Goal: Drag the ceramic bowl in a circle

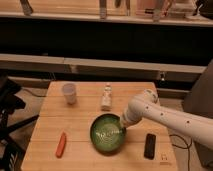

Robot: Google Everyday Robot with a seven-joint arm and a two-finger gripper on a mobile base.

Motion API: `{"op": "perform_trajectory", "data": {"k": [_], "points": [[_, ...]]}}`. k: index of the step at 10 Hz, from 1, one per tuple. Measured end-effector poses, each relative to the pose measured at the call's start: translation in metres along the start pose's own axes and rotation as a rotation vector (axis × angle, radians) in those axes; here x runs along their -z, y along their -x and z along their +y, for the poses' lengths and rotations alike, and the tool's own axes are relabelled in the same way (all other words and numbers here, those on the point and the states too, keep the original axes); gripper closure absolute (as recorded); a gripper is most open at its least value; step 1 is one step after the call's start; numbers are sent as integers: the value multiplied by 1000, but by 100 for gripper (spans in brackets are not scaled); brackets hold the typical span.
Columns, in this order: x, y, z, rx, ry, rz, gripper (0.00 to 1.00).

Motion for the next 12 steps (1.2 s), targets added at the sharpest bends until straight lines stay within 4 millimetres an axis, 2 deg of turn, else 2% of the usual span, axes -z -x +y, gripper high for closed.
{"op": "perform_trajectory", "data": {"k": [3, 5, 6, 7, 8, 10, 12], "points": [[5, 6, 26, 4, 3, -9, 85], [3, 4, 22, 16, 4, -9, 64], [3, 0, 17, 20, 1, -9, 60], [3, -1, 16, 16, -2, -9, 61], [5, -1, 24, 19, 2, -11, 67], [11, 3, 47, 22, 4, -17, 89], [13, 2, 57, 24, 5, -19, 98]]}}
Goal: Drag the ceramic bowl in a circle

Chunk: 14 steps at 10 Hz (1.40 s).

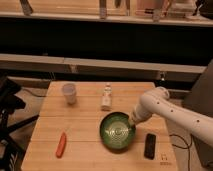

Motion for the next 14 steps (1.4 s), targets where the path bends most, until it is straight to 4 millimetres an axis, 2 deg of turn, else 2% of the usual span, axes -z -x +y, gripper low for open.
{"op": "perform_trajectory", "data": {"k": [2, 4, 6, 7, 8, 9, 10, 13, 14], "points": [[-3, -8, -8, 17, 0, -5, 98], [-6, -19, -20, 37, -1, -9, 94], [-5, -15, -17, 59, 1, -17, 95], [-4, -15, -14, 63, 1, -19, 91], [-3, -16, -7, 53, -3, -20, 82], [-2, -19, 7, 48, 1, -18, 76], [-1, -21, 17, 43, 1, -20, 76], [-2, -27, 19, 49, -2, -22, 84], [0, -27, 20, 54, -2, -25, 90]]}}
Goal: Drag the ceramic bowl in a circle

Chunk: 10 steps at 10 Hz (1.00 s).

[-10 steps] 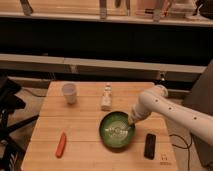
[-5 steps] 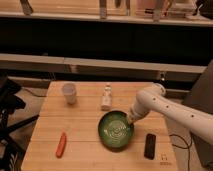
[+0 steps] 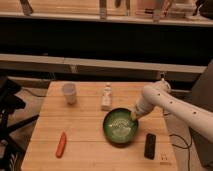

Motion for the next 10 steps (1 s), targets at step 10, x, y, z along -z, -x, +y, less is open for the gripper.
{"op": "perform_trajectory", "data": {"k": [10], "points": [[3, -8, 18, -17, -3, -6, 100]]}}
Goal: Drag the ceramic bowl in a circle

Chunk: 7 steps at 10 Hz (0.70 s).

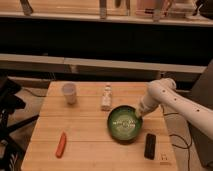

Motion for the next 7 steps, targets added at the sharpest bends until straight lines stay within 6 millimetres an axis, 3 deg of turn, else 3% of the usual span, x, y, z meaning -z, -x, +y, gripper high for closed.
{"op": "perform_trajectory", "data": {"k": [2, 5, 7], "points": [[-1, -3, 4, -11, -3, 3, 100], [4, 6, 30, -17, -3, 0, 100], [2, 4, 26, -17, -4, -6, 100]]}}
